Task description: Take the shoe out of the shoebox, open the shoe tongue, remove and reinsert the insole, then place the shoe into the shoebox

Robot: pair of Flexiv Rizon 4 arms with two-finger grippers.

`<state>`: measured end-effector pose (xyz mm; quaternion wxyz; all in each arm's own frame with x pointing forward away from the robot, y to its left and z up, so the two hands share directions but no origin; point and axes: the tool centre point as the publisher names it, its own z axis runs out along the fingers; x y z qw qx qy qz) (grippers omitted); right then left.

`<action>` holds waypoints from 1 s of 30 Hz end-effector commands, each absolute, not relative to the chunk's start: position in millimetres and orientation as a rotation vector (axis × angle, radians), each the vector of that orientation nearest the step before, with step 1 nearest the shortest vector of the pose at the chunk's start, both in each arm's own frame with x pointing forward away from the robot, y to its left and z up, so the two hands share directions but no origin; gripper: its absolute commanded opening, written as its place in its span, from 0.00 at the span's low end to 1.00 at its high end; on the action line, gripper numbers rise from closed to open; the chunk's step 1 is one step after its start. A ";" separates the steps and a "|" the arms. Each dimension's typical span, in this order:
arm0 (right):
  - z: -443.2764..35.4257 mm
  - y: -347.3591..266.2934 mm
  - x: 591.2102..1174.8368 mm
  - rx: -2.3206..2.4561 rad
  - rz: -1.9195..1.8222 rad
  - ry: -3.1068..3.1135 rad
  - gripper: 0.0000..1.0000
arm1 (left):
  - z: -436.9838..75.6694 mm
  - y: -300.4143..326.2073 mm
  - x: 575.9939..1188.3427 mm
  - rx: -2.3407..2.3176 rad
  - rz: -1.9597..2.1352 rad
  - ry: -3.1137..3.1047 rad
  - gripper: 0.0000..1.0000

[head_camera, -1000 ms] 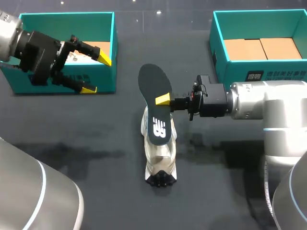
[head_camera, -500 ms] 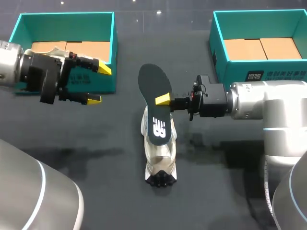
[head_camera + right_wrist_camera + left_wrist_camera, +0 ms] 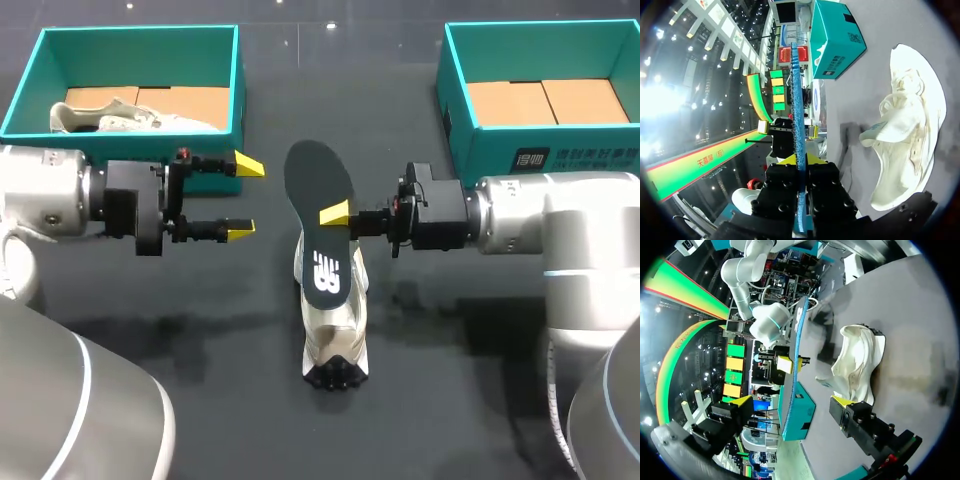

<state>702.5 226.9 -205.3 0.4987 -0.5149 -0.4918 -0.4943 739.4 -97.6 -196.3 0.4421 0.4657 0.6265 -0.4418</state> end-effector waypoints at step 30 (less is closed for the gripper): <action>-190.8 234.5 687.4 -1.259 -1.206 -1.160 0.00 | -196.6 -155.7 738.0 1.100 -1.121 1.441 0.47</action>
